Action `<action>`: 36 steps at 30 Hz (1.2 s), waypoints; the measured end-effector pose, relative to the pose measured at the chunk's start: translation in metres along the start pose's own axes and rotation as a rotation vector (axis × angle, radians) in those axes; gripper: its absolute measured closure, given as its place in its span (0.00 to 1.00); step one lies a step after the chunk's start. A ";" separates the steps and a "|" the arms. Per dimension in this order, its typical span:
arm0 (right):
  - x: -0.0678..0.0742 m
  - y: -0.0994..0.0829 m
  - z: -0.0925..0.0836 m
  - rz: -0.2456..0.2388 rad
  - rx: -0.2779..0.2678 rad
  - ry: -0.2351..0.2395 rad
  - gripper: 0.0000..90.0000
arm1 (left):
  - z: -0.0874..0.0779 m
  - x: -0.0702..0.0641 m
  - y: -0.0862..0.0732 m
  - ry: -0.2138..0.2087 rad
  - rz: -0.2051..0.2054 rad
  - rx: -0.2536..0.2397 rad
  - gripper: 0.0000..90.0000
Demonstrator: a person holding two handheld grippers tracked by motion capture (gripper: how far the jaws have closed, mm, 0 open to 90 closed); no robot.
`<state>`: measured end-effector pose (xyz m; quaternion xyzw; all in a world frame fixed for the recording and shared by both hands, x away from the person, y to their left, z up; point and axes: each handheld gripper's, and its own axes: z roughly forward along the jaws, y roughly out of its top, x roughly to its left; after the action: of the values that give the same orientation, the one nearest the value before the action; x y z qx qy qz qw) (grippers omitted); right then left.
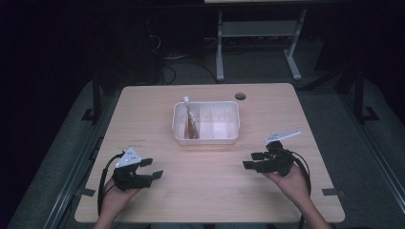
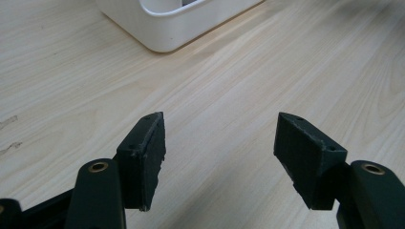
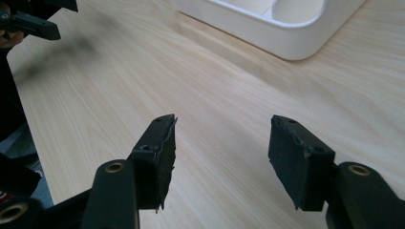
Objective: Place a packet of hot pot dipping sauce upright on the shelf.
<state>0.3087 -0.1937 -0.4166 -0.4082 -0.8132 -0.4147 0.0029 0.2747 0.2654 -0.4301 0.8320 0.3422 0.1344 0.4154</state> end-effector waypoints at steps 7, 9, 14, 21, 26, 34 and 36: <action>0.001 -0.010 -0.006 -0.002 -0.010 0.001 0.46 | 0.000 0.000 0.000 0.000 0.000 -0.001 0.39; 0.000 -0.014 -0.008 0.002 -0.015 0.002 0.45 | 0.000 0.000 0.000 0.000 0.000 -0.002 0.39; -0.003 -0.022 -0.011 0.013 -0.027 -0.003 0.44 | 0.000 0.000 0.000 0.000 -0.001 0.001 0.39; -0.006 -0.032 -0.016 0.028 -0.026 -0.016 0.44 | 0.001 -0.001 0.000 -0.001 0.002 0.001 0.39; -0.009 -0.038 -0.017 0.029 -0.029 -0.026 0.43 | 0.001 -0.001 0.000 -0.002 0.001 0.004 0.39; -0.010 -0.045 -0.020 0.037 -0.034 -0.025 0.43 | 0.002 -0.002 0.000 -0.004 0.004 0.007 0.39; -0.010 -0.046 -0.020 0.040 -0.034 -0.026 0.43 | 0.002 -0.002 0.000 -0.004 0.005 0.006 0.39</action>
<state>0.2773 -0.2288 -0.4377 -0.4297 -0.7979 -0.4228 -0.0064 0.2744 0.2634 -0.4309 0.8345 0.3396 0.1327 0.4132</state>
